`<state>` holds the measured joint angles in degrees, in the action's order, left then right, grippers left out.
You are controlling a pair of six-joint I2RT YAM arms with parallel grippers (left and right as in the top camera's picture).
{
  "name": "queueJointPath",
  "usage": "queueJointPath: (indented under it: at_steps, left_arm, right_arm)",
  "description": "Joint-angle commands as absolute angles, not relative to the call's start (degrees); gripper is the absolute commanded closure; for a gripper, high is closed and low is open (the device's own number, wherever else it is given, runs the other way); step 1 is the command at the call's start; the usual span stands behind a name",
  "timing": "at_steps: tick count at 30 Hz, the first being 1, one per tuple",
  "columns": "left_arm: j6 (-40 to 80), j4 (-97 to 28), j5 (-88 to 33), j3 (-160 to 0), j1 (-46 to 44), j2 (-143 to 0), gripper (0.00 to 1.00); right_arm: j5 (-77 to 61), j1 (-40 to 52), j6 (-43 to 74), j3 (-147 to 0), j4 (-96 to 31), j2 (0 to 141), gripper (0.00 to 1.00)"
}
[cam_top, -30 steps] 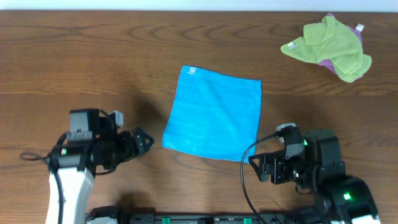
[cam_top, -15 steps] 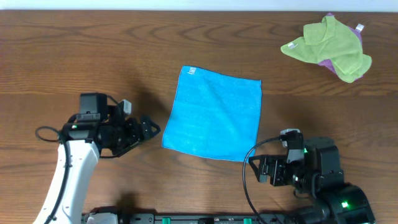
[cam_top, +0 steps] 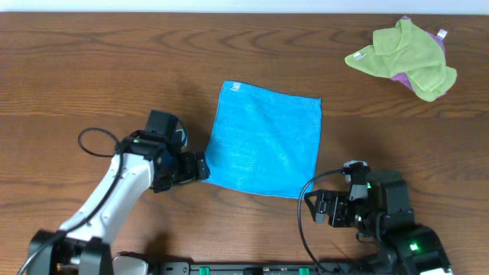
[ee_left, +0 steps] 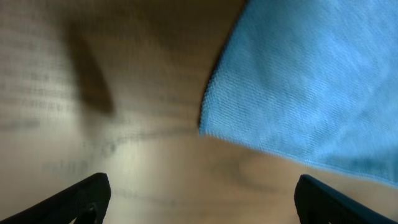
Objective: Fold the cloth
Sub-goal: 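Move the left gripper to the blue cloth's left near corner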
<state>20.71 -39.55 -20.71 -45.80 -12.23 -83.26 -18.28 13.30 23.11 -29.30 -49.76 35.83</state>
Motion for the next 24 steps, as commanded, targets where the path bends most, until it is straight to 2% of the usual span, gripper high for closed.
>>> queueJointPath:
  at_steps: [1,11,14,21,24]
  left_arm:
    - [23.2,-37.4,-20.3,-47.1,-12.4,-86.0,0.04]
    - [31.0,-25.5,-29.7,-47.1,-12.4,-91.0,0.03]
    - [32.0,-25.0,-30.1,-47.1,-12.4,-92.1,0.0]
    - [32.5,-24.8,-32.8,-47.1,-12.4,-95.3,0.0]
    - [33.5,-24.4,-33.6,-47.1,-12.4,-96.4,0.13]
  right_arm:
    - [-17.8,13.0,25.9,-27.5,-48.4,35.5,0.03]
    - [-17.8,13.0,26.3,-26.7,-45.4,35.5,0.03]
    - [-17.8,13.0,26.3,-26.7,-45.4,35.5,0.04]
    - [-17.8,13.0,26.3,-26.7,-45.4,35.5,0.04]
    - [-17.8,13.0,26.3,-26.7,-45.4,35.5,0.04]
